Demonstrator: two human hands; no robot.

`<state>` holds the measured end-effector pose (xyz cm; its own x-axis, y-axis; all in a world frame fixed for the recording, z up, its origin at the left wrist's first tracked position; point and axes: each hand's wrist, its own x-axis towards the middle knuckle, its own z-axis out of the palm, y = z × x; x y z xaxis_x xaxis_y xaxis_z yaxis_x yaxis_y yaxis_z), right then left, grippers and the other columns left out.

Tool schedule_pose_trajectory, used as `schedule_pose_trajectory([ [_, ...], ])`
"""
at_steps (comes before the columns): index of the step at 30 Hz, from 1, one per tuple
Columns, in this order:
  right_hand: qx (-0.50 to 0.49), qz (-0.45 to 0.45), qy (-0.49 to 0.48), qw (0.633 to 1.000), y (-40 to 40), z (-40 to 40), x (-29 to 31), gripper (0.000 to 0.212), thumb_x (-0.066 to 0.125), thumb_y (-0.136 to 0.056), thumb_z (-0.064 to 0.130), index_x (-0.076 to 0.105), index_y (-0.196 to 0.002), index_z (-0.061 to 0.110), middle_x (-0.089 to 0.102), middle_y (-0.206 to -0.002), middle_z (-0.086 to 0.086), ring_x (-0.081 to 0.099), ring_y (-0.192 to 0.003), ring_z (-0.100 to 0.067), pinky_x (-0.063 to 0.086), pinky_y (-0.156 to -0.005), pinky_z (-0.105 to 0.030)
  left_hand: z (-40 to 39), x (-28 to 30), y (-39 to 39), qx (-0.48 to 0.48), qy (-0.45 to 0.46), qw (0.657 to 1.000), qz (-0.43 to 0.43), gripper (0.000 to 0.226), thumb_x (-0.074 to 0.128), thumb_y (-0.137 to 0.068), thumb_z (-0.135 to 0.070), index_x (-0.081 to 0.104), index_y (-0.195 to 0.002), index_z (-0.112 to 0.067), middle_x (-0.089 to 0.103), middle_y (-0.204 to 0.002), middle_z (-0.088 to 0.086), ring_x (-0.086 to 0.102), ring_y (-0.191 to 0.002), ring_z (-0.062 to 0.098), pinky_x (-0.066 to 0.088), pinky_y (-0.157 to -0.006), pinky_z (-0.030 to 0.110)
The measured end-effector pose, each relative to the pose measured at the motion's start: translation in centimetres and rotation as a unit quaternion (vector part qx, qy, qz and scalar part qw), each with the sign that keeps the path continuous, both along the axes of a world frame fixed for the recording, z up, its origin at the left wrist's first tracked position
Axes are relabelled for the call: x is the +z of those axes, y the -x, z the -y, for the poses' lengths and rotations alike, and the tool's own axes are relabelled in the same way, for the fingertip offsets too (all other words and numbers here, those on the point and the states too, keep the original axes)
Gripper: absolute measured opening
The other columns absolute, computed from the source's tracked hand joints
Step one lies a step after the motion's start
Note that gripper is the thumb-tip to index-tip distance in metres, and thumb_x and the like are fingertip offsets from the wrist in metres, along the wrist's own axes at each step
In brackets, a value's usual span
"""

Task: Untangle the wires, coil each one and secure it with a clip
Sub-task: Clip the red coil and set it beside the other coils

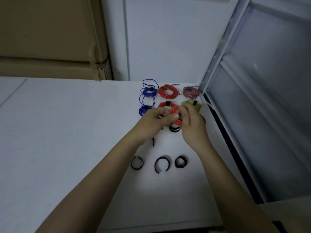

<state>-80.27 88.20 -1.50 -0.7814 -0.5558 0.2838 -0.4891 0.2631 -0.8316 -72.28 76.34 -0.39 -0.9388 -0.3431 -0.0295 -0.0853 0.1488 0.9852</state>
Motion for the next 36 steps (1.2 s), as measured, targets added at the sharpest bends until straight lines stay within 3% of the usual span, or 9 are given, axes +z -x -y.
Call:
schedule_pose_trajectory([
  [3,0.028,-0.023,-0.036,0.999,0.4,-1.2,-0.8,0.016,0.036,-0.103,0.022,0.049,-0.094,0.025,0.054,-0.078,0.017,0.052,-0.073,0.009,0.04,-0.063,-0.012,-0.6,-0.9,-1.4,0.022,0.081,0.995,0.044,0.027,0.059,-0.092,-0.039,0.064,-0.092,-0.013,0.065,-0.087,-0.004,0.056,-0.07,0.002,0.045,-0.066,0.014],
  [5,0.023,-0.013,-0.047,0.999,0.8,-2.1,-1.2,0.016,0.036,-0.103,0.023,0.05,-0.095,0.024,0.055,-0.079,0.015,0.053,-0.074,0.003,0.044,-0.068,-0.025,-0.9,-1.6,-2.5,0.028,0.15,0.986,0.073,0.02,0.062,-0.09,-0.039,0.066,-0.092,-0.02,0.063,-0.087,-0.008,0.053,-0.065,-0.002,0.044,-0.065,0.016],
  [9,-0.004,0.02,-0.054,0.998,1.2,-3.1,-1.8,0.019,0.035,-0.103,0.023,0.054,-0.099,0.023,0.057,-0.091,0.003,0.056,-0.088,-0.016,0.052,-0.081,-0.043,-2.2,-1.6,-4.0,-0.072,0.31,0.941,0.112,0.01,0.07,-0.085,-0.034,0.069,-0.093,-0.029,0.057,-0.088,-0.016,0.053,-0.076,0.003,0.043,-0.071,0.02],
  [11,-0.003,0.043,-0.062,0.997,0.9,-3.4,-2.1,0.018,0.035,-0.103,0.024,0.052,-0.096,0.023,0.057,-0.089,0.005,0.057,-0.09,-0.02,0.051,-0.084,-0.049,-2.7,-1.5,-4.6,-0.095,0.338,0.928,0.126,0.018,0.069,-0.086,-0.033,0.068,-0.103,-0.028,0.057,-0.094,-0.014,0.054,-0.084,0.006,0.046,-0.076,0.021],
  [14,0.007,0.052,-0.063,0.997,0.4,-4.1,-2.5,0.019,0.035,-0.103,0.023,0.051,-0.093,0.02,0.053,-0.081,0.015,0.054,-0.08,-0.013,0.051,-0.083,-0.05,-2.5,-1.9,-5.8,-0.031,0.371,0.921,0.111,0.017,0.063,-0.091,-0.025,0.066,-0.107,-0.025,0.054,-0.094,-0.01,0.053,-0.084,0.01,0.044,-0.075,0.021],
  [18,0.064,0.023,-0.053,0.996,-1.0,-4.3,-2.3,0.025,0.037,-0.102,0.021,0.048,-0.082,0.03,0.051,-0.068,0.016,0.049,-0.064,-0.002,0.051,-0.071,-0.043,-1.0,-2.6,-8.8,0.082,0.363,0.922,0.107,0.01,0.061,-0.092,-0.021,0.067,-0.099,-0.023,0.053,-0.088,-0.011,0.053,-0.077,0.009,0.043,-0.071,0.022],
  [26,0.135,-0.01,-0.078,0.988,-4.1,-2.9,-1.9,0.016,0.037,-0.102,0.025,0.048,-0.089,0.024,0.057,-0.075,-0.001,0.058,-0.072,-0.027,0.051,-0.071,-0.049,-0.5,-3.4,-12.7,0.179,0.305,0.913,0.205,0.016,0.067,-0.086,-0.039,0.066,-0.099,-0.029,0.06,-0.092,-0.011,0.055,-0.079,0.009,0.043,-0.07,0.026],
  [33,0.182,-0.026,-0.11,0.977,-5.8,-1.8,-1.5,0.02,0.034,-0.102,0.031,0.046,-0.086,0.025,0.056,-0.071,-0.005,0.052,-0.065,-0.024,0.044,-0.064,-0.043,-1.9,-3.1,-11.3,0.177,0.306,0.882,0.311,0.011,0.062,-0.088,-0.034,0.058,-0.086,-0.023,0.056,-0.081,-0.008,0.056,-0.079,0.016,0.04,-0.064,0.026],
  [36,0.192,-0.013,-0.099,0.976,-6.5,-1.2,-1.3,0.021,0.035,-0.102,0.031,0.047,-0.087,0.023,0.055,-0.073,0.002,0.053,-0.069,-0.019,0.045,-0.066,-0.04,-2.1,-2.8,-10.9,0.212,0.335,0.878,0.269,0.009,0.062,-0.087,-0.027,0.058,-0.086,-0.018,0.06,-0.083,-0.005,0.056,-0.077,0.019,0.04,-0.062,0.027],
])
